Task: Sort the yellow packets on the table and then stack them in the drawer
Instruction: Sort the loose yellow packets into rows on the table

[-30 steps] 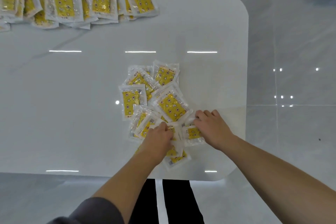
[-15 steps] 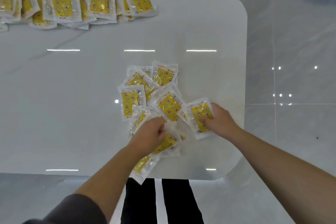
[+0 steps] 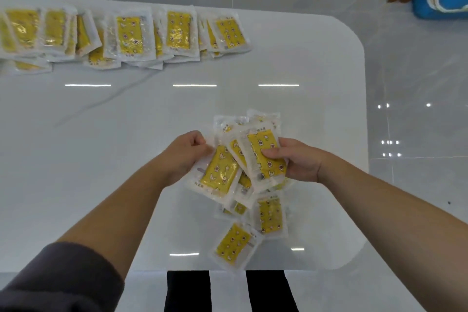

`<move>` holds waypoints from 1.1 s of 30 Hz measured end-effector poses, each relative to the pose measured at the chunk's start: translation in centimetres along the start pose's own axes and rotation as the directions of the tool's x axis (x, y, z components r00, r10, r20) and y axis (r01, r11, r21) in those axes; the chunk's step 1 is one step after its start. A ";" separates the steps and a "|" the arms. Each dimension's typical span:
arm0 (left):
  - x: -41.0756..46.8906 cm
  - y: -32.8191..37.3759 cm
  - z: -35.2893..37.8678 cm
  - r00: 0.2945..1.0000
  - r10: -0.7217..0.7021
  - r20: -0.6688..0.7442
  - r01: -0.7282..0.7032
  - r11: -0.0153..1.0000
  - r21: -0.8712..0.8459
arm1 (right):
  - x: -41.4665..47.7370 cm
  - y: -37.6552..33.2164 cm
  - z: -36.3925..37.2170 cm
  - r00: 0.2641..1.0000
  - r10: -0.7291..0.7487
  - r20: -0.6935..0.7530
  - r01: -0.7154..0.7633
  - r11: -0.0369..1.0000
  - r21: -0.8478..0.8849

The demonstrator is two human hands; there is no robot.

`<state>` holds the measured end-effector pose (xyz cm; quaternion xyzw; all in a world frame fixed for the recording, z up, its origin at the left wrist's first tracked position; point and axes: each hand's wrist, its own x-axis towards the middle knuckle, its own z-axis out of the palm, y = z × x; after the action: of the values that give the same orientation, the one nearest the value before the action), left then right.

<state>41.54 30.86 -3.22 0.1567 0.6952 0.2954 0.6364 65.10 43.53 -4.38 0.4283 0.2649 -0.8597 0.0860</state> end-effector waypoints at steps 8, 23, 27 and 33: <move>0.1 -1.3 -9.5 0.970 -0.139 -0.198 0.015 0.852 -0.524 | 6.8 0.1 10.0 0.925 -0.194 -0.326 0.279 0.931 0.236; 11.0 8.4 -25.8 0.836 0.014 -0.549 -0.159 0.963 -0.217 | 20.9 -14.2 15.3 0.802 -0.430 -0.414 0.504 0.860 0.082; 14.5 10.7 -29.1 0.728 0.116 -0.676 -0.133 0.991 0.027 | 24.7 -17.0 15.6 0.773 -0.457 -0.440 0.444 0.885 -0.139; 16.1 11.5 -29.3 0.561 0.279 -0.780 -0.046 0.951 0.307 | 23.6 -16.4 15.0 0.718 -0.503 -0.482 0.409 0.864 -0.293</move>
<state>8.82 43.16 -8.47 0.1464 0.9230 0.3011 0.1898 33.99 51.35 -9.18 0.5661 0.4460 -0.6714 -0.1725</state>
